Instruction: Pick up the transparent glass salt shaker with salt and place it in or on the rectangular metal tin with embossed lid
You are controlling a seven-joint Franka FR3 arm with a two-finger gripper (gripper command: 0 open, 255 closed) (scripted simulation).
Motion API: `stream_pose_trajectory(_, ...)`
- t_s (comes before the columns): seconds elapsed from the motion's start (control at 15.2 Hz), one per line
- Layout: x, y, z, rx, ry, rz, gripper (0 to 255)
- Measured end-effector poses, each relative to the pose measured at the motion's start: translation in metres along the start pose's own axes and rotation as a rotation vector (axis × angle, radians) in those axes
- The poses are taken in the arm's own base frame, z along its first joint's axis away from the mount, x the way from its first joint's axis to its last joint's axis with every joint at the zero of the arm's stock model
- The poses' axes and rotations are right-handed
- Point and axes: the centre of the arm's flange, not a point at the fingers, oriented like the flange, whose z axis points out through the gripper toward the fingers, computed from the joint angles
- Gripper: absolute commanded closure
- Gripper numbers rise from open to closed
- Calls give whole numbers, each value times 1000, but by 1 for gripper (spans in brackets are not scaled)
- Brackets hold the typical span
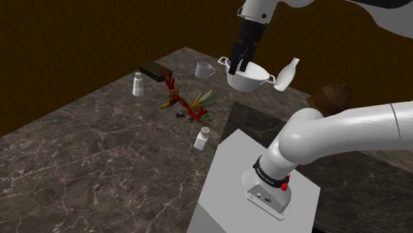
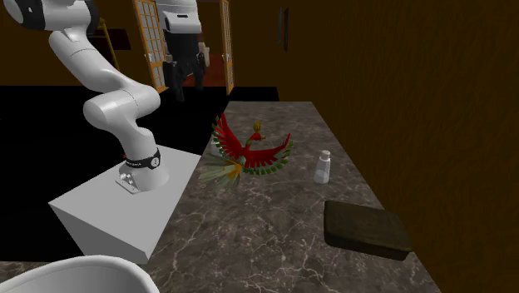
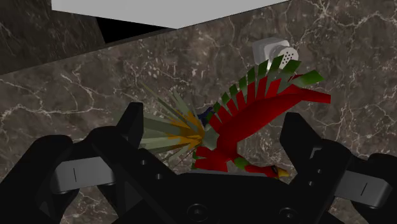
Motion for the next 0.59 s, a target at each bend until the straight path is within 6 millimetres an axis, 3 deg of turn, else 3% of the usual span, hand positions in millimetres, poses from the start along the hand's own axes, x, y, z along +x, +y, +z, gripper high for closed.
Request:
stream_pose_trajectory(0.2,10,-4,6,-5,10,3,0)
stream_pose_trajectory(0.59,67,-32,41,-26,62,18,0)
